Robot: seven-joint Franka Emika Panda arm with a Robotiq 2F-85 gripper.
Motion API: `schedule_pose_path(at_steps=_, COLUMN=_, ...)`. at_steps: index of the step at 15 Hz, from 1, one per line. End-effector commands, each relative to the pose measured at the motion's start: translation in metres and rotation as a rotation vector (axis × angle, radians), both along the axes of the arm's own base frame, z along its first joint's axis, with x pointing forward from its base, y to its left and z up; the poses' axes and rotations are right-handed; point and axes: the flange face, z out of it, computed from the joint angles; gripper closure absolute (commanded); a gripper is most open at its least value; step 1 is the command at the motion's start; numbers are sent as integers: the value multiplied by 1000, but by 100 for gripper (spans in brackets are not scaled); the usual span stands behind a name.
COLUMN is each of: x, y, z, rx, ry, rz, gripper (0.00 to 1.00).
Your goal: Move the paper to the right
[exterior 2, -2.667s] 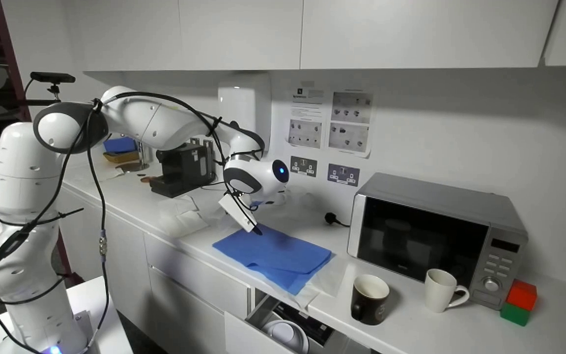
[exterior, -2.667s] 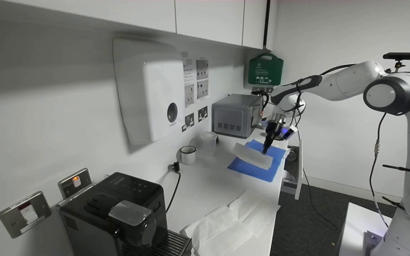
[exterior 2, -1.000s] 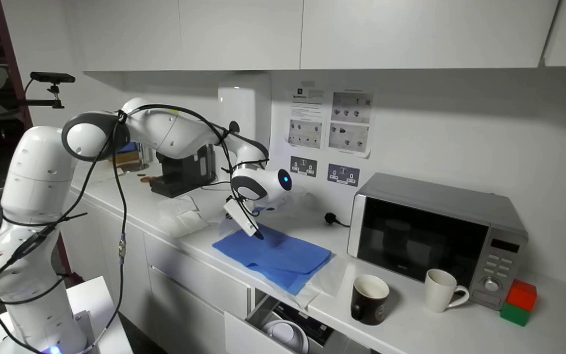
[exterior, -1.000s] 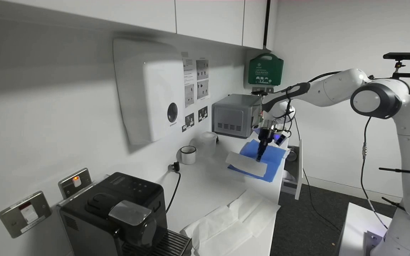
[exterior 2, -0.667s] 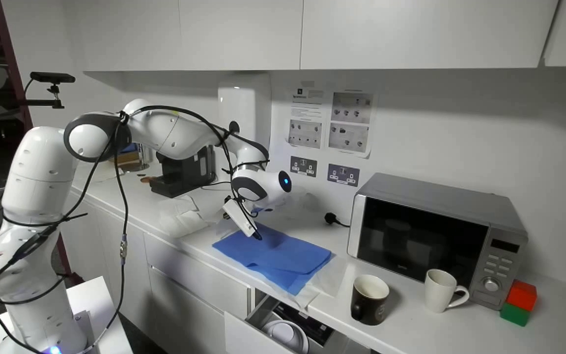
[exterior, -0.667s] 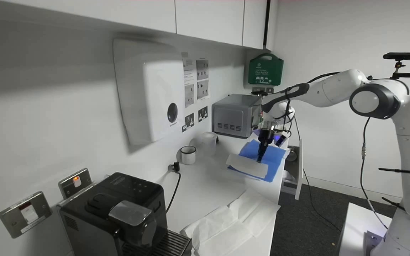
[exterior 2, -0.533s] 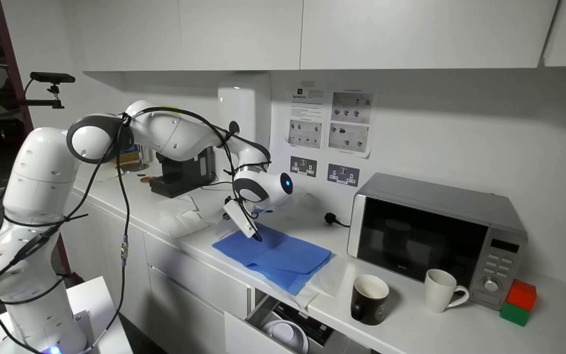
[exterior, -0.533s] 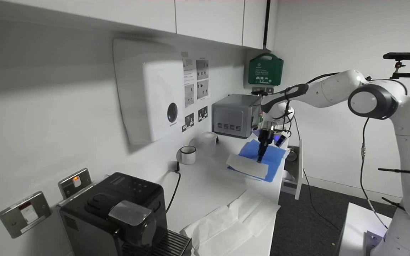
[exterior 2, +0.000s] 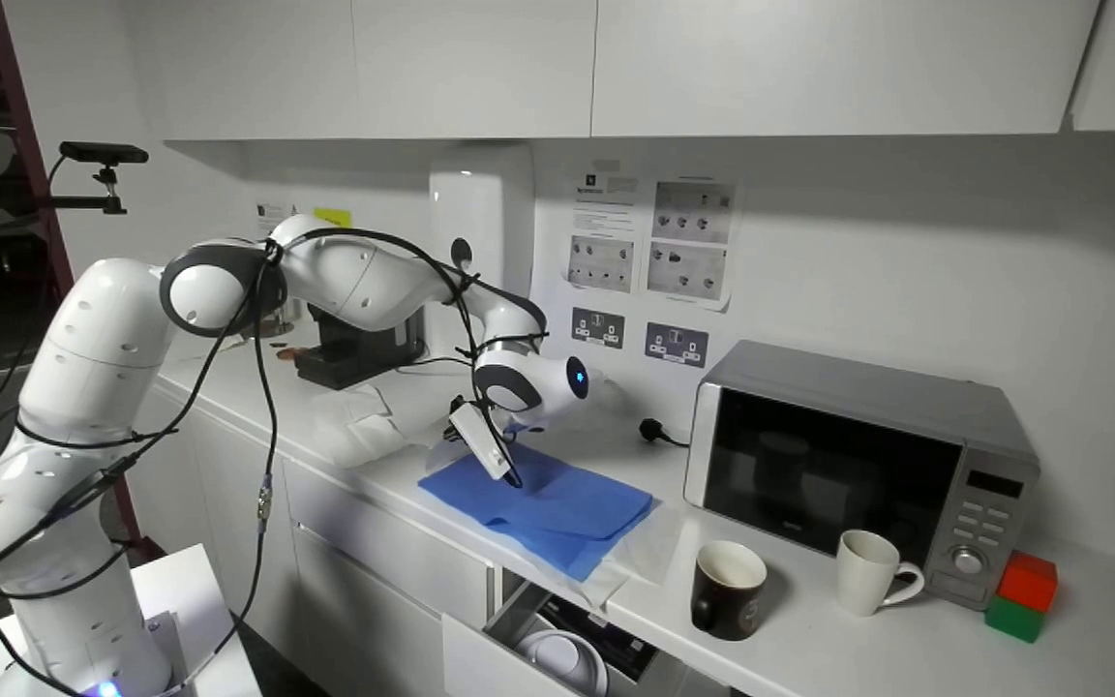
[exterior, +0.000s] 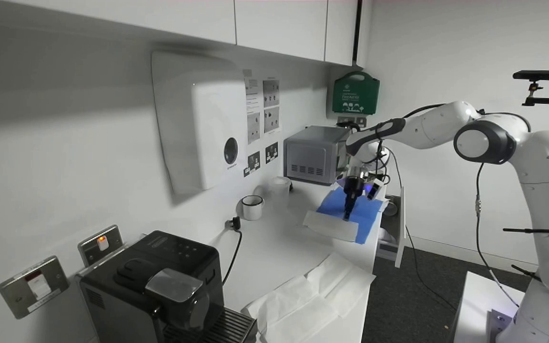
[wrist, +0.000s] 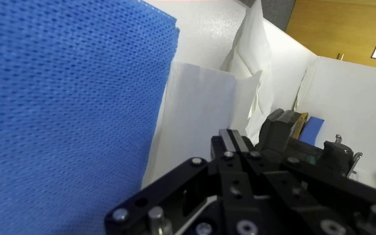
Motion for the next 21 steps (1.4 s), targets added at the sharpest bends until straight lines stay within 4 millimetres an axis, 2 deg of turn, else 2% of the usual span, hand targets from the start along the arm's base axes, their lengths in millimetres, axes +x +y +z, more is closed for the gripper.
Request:
schedule_pose_path(at_steps=1, x=8, y=-10, z=4, rx=27, ry=25, rz=-18, gripper=100)
schedule_pose_path(at_steps=8, x=11, y=-22, z=5, rx=-7, ry=10, rz=-56, gripper=100)
schedule_pose_path(at_steps=15, x=8, y=-44, z=7, rx=-27, ry=0, rz=-105, gripper=100)
schedule_pose_path(at_steps=21, x=6, y=-53, z=4, rx=-37, ry=2, rz=-128, gripper=100)
